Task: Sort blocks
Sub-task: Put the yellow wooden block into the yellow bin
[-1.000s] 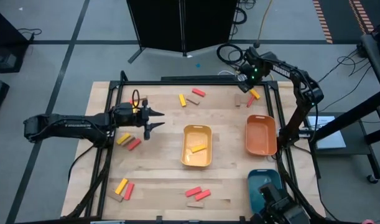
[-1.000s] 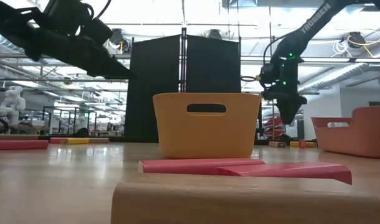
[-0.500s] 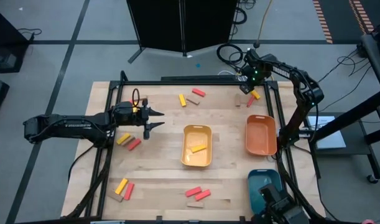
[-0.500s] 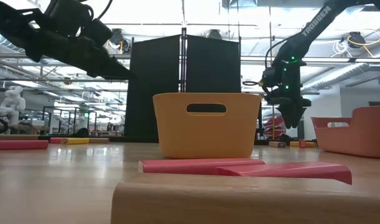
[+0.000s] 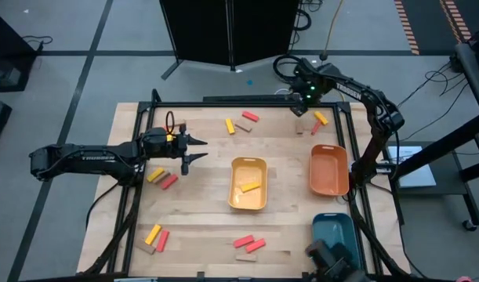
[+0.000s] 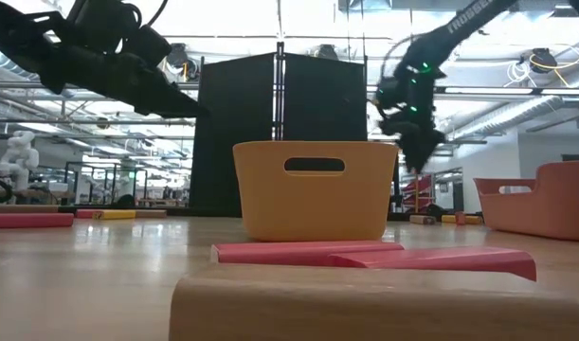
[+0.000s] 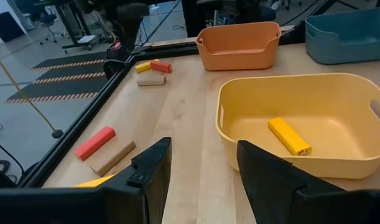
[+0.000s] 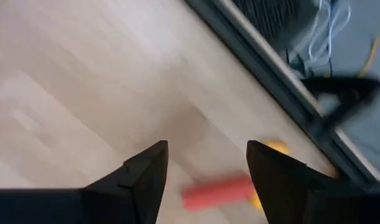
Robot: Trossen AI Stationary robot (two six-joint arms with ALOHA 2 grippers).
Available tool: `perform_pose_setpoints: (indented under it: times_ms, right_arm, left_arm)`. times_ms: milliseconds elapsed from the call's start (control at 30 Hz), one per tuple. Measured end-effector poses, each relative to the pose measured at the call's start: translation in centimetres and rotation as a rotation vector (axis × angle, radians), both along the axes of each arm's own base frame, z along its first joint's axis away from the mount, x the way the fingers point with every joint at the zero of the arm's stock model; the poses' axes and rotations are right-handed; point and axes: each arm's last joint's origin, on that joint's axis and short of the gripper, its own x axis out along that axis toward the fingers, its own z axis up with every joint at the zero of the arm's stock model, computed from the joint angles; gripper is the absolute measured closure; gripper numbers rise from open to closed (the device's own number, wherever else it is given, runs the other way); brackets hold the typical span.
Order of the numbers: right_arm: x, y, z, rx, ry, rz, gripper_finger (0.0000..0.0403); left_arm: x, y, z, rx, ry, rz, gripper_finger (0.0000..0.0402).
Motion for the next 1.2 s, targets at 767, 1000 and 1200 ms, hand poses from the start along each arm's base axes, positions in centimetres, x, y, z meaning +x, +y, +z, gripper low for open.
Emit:
perform_pose_setpoints:
  times_ms: [767,1000,1200]
  right_arm:
    - [19.0,11.0,-3.8,-0.104,-0.606,-0.175,0.0193]
    - [20.9,11.4,-7.1,-0.188,-0.605,-0.226,0.0193]
    - [22.2,12.7,-10.2,-0.217,-0.567,-0.227,0.0193]
  left_arm:
    - [0.1,0.0,0.2,0.002,0.001,0.0,0.0221]
    - [0.2,0.1,0.5,0.004,-0.008,0.0,0.0221]
    - [0.2,0.1,0.6,0.005,-0.01,0.0,0.0221]
